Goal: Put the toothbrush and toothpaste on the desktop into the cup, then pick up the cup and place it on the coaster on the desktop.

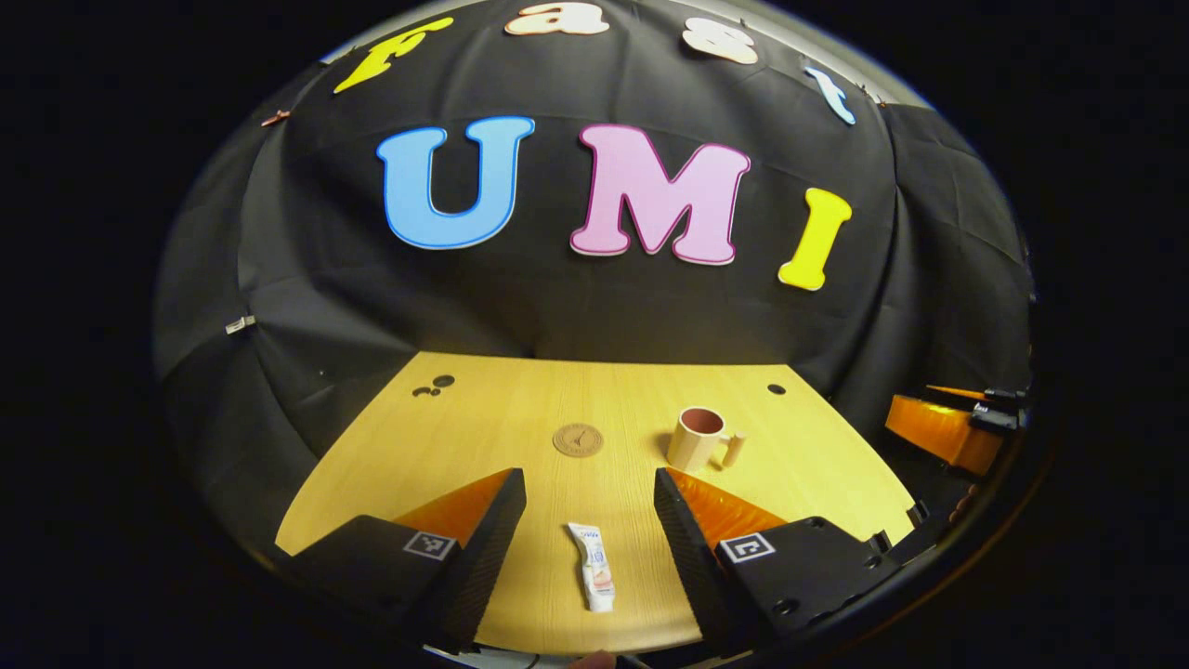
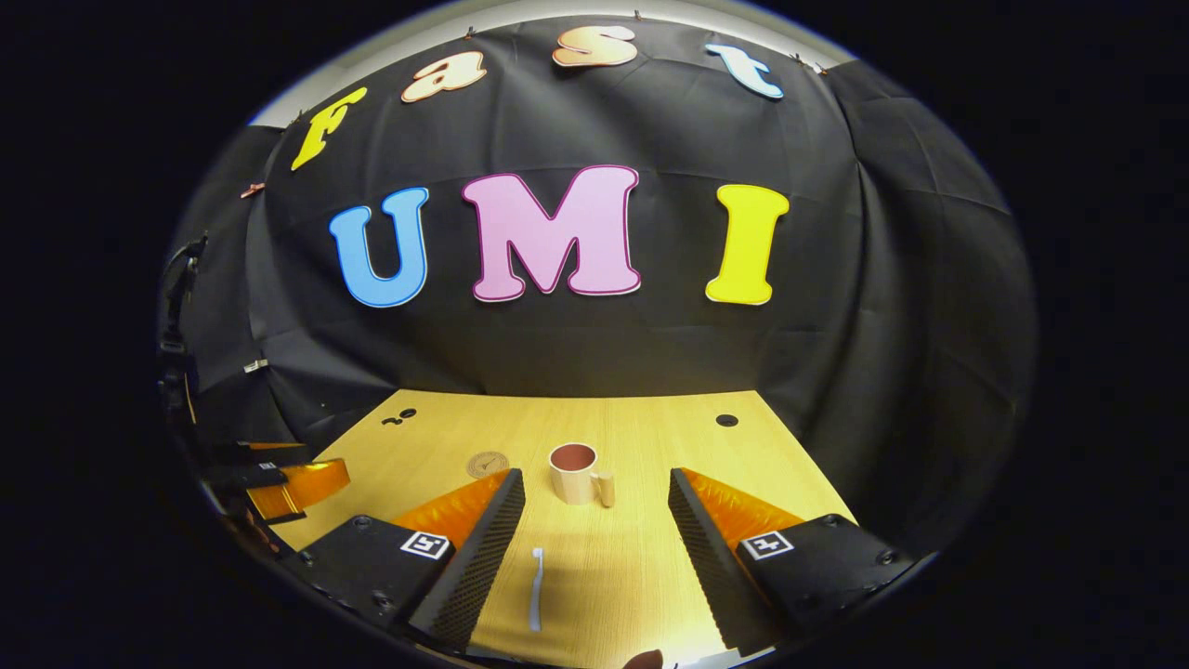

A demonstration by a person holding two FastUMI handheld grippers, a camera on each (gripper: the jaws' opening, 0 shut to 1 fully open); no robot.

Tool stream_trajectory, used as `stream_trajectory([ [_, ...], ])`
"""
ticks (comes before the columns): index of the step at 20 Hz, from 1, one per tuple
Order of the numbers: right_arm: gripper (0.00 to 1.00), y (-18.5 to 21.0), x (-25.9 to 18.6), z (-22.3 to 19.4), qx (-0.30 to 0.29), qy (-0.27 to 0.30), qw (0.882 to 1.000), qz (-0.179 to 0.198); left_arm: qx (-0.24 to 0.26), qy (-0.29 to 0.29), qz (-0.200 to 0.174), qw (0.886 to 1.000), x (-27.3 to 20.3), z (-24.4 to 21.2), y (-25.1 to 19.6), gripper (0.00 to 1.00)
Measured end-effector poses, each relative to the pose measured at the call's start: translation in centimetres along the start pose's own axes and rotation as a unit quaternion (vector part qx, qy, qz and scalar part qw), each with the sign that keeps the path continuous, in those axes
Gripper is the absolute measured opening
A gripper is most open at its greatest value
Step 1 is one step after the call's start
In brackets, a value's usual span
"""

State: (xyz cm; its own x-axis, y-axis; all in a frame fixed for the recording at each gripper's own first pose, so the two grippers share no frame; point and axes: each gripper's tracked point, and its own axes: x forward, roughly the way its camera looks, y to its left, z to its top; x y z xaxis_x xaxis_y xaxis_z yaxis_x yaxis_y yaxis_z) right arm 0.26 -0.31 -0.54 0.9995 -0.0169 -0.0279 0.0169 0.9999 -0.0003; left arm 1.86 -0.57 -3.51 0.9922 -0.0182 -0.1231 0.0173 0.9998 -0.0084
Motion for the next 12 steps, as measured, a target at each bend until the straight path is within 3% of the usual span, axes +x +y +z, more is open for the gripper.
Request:
stream_trajectory([
  [7, 0.96, -0.4, -0.9, -0.6, 0.0, 0.012, 1.0, -0.011, 0.002, 0.1, 0.001, 0.995, 4.0, -5.9, -0.3, 0.87],
  [12, 0.96, -1.0, -1.5, -0.9, -0.008, 0.018, 1.0, -0.022, -0.043, 0.197, -0.029, 0.979, 7.7, -12.2, -2.0, 0.87],
])
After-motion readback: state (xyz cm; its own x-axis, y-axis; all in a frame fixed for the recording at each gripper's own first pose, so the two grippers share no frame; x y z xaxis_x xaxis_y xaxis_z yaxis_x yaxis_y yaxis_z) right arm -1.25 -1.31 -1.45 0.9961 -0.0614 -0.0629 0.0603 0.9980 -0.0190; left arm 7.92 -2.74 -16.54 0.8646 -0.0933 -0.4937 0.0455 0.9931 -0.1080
